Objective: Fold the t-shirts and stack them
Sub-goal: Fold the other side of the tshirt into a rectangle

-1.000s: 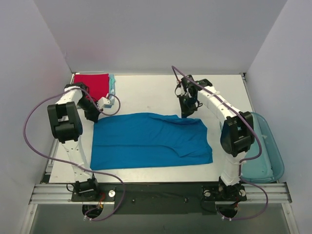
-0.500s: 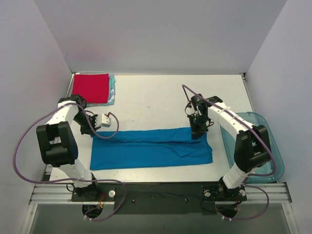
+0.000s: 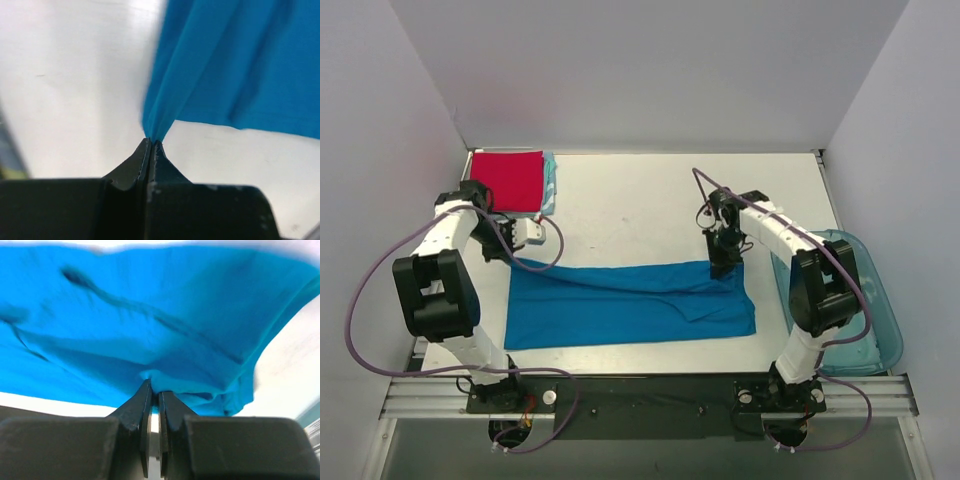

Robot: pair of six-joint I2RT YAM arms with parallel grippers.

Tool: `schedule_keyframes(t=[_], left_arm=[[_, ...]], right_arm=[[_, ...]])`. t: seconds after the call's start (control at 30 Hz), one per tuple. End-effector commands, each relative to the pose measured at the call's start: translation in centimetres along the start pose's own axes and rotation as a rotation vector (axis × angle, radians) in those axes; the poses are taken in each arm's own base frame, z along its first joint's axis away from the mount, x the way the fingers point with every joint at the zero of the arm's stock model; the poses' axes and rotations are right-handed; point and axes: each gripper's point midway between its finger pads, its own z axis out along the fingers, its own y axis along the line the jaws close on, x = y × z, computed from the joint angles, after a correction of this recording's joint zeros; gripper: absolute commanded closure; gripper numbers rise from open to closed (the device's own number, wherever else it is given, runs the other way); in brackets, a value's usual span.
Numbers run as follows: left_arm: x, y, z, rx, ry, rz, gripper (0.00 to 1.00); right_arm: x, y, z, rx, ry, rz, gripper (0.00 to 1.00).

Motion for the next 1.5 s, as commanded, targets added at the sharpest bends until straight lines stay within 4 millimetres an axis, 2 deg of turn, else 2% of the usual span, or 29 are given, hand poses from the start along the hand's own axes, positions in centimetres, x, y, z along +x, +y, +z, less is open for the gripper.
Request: schedule_keyframes(t=[0.0,0.03,0.07,0.1,0.17,0.23,0.3,0.33,0.37,0.4,0.43,0.47,0.5,0.53,0.57,0.6,0.63,0.67,0.83,1.0,1.1,1.2,1.3,1.4,1.47], left_arm=[[-3.0,7.2,-3.1,-0.282,-0.146,-0.091,1.0],[-3.1,8.5,-3.6,-0.335,-0.153,-0.088,1.0],[-3.1,8.9,-3.7,-0.354,-0.154,-0.11,1.0],[-3.0,9.8,-4.1,-0.392,-0.155,-0.113,1.0],[-3.0,10.6,-4.6,-0.429,-0.155,-0.139,1.0],[-2.9,10.6,-4.8,-0.442,-0.151,-0.149,1.0],[-3.1,10.1,-4.9,-0.438,-0.155,-0.137,1.0],[-3.0,8.9,-4.3,-0.403,-0.151,-0.134,1.0],[-3.1,8.4,-4.2,-0.39,-0.148,-0.095,1.0],[-3.0,6.7,-3.4,-0.343,-0.152,-0.097,1.0],[-2.8,6.0,-3.1,-0.32,-0.143,-0.063,1.0],[-2.5,4.1,-2.0,-0.257,-0.13,-0.06,1.0],[-2.3,3.3,-1.6,-0.23,-0.122,-0.039,1.0],[-1.8,1.8,-0.8,-0.181,-0.104,-0.049,1.0],[-1.5,1.0,-0.3,-0.155,-0.093,-0.043,1.0],[-1.2,-0.1,0.5,-0.12,-0.087,-0.05,1.0],[-0.9,-0.8,0.8,-0.101,-0.076,-0.044,1.0],[-0.6,-1.8,1.4,-0.069,-0.07,-0.046,1.0],[1.0,-3.8,2.7,-0.004,-0.001,-0.025,1.0],[1.7,-2.5,2.5,-0.042,0.033,-0.006,1.0],[1.4,-1.0,1.5,-0.08,0.031,-0.008,1.0],[1.1,-0.7,0.9,-0.084,0.031,0.024,1.0],[0.9,0.2,0.7,-0.104,0.025,0.031,1.0],[1.1,0.4,0.6,-0.107,0.034,0.04,1.0],[1.5,-0.3,1.2,-0.082,0.048,0.049,1.0]], right_arm=[[-6.8,-1.1,-2.7,0.015,-0.142,0.038,1.0],[-9.0,-1.1,-4.1,0.004,-0.198,0.044,1.0],[-9.9,-1.3,-3.8,0.008,-0.192,0.047,1.0],[-11.7,-1.3,-4.8,-0.003,-0.231,0.049,1.0],[-13.0,-1.2,-5.2,-0.011,-0.239,0.04,1.0],[-13.2,-1.2,-5.4,-0.005,-0.232,0.029,1.0],[-12.7,-1.5,-5.6,0.005,-0.232,0.028,1.0],[-11.9,-1.7,-5.2,0.01,-0.216,0.027,1.0],[-11.4,-1.6,-5.7,0.003,-0.222,0.021,1.0],[-10.1,-1.9,-4.8,0.008,-0.182,0.021,1.0],[-9.5,-1.8,-5.1,0.004,-0.185,0.016,1.0],[-7.8,-2.1,-3.9,0.013,-0.134,0.017,1.0],[-7.0,-2.0,-3.8,0.009,-0.132,0.013,1.0],[-5.2,-2.3,-2.6,0.01,-0.082,0.017,1.0],[-4.8,-2.0,-2.4,-0.002,-0.084,0.013,1.0],[-3.1,-2.2,-1.4,0.001,-0.04,0.017,1.0],[-2.8,-2.0,-1.4,-0.008,-0.043,0.019,1.0],[-1.5,-2.3,-0.6,-0.004,-0.008,0.026,1.0],[0.8,-2.3,0.0,-0.019,0.018,0.047,1.0],[1.2,-1.7,0.0,-0.038,0.03,0.047,1.0],[1.1,-1.8,-0.9,-0.031,0.015,0.054,1.0],[1.3,-2.0,-1.7,-0.018,0.006,0.055,1.0],[1.7,-2.0,-1.8,-0.017,0.023,0.055,1.0],[2.3,-2.2,-1.5,-0.01,0.048,0.053,1.0],[2.8,-2.3,-1.3,-0.004,0.06,0.058,1.0]])
